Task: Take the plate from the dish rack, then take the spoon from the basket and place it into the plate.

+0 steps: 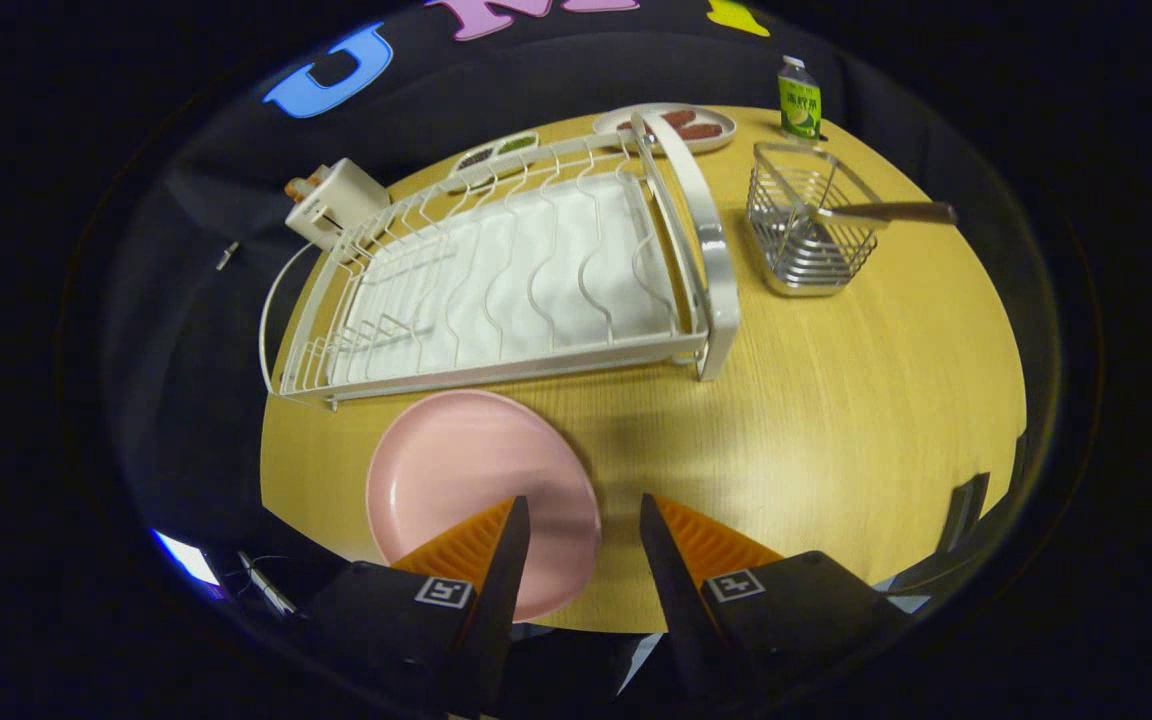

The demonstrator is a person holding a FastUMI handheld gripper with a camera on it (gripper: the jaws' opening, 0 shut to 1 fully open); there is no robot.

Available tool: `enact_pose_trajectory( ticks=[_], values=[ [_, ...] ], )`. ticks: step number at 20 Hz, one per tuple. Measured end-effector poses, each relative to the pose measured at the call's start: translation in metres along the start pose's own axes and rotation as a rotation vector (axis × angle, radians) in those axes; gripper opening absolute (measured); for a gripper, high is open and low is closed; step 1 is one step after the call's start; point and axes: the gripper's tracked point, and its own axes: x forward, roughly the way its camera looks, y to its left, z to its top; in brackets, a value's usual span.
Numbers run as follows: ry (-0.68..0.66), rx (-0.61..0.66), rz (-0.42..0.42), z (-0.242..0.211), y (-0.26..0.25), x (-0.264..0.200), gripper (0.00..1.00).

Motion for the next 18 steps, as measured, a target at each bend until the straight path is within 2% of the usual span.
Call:
enact_pose_trajectory(
  ticks=[4,9,13,18],
  values=[
    [-0.187,-0.01,0.015,0.052,-0.014,-0.057,0.78],
    [-0.329,-0.004,-0.115,0.112,-0.091,-0.095,0.79],
    [-0.413,0.009,-0.222,0.138,-0.145,-0.083,0.79],
    [-0.6,0.018,-0.259,0.164,-0.164,-0.06,0.78]
  ],
)
